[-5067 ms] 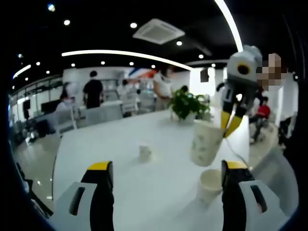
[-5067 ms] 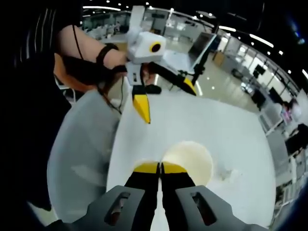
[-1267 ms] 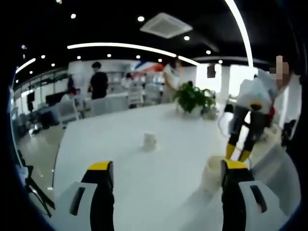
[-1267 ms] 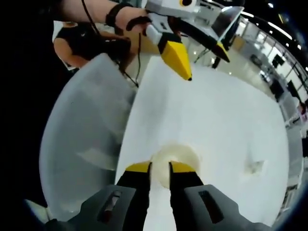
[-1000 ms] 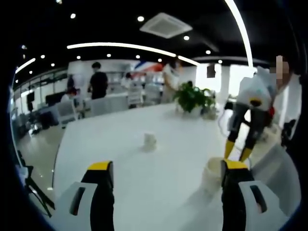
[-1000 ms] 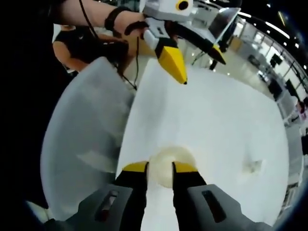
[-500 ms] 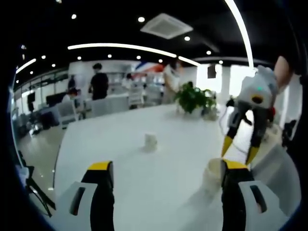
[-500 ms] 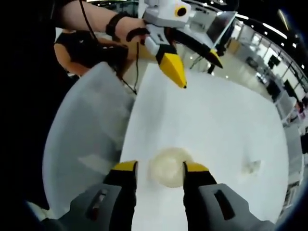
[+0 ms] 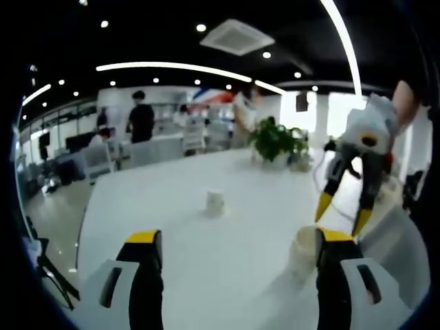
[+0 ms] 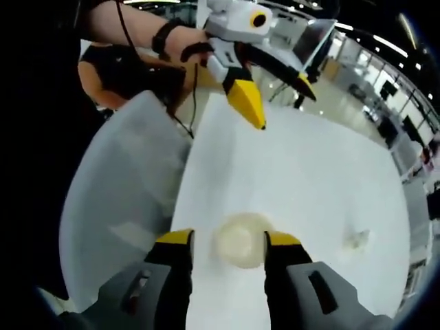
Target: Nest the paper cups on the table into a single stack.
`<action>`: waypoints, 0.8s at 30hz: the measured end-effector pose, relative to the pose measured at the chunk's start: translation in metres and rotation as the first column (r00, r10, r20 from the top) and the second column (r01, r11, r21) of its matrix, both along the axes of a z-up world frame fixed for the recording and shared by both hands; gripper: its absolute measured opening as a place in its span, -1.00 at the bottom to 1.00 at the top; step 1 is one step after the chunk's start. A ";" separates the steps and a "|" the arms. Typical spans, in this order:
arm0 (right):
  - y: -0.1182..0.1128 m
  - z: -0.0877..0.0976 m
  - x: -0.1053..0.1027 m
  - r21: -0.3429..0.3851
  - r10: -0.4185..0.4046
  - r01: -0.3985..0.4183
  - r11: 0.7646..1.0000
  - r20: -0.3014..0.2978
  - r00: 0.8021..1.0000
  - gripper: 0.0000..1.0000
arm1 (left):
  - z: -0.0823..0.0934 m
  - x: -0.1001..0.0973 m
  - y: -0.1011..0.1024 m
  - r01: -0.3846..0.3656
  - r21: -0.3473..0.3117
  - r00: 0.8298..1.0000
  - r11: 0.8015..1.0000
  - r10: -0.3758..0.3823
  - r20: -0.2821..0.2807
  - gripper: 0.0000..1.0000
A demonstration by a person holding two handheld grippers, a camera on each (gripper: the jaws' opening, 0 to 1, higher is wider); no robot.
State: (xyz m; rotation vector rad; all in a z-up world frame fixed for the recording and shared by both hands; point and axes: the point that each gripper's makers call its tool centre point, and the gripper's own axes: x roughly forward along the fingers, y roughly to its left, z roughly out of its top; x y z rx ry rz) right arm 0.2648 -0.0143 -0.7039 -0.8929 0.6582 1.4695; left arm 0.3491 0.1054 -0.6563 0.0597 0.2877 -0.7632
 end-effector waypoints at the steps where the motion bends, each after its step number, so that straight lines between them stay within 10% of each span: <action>1: 0.001 0.003 0.000 0.012 0.002 -0.002 1.000 0.011 1.000 -0.24 | 0.000 0.000 0.000 0.000 0.001 1.000 1.000 0.000 0.001 0.85; 24: -0.012 0.045 0.014 0.226 -0.191 0.176 0.958 0.050 0.980 -0.23 | 0.003 0.006 -0.004 0.010 0.000 1.000 1.000 -0.010 0.006 0.85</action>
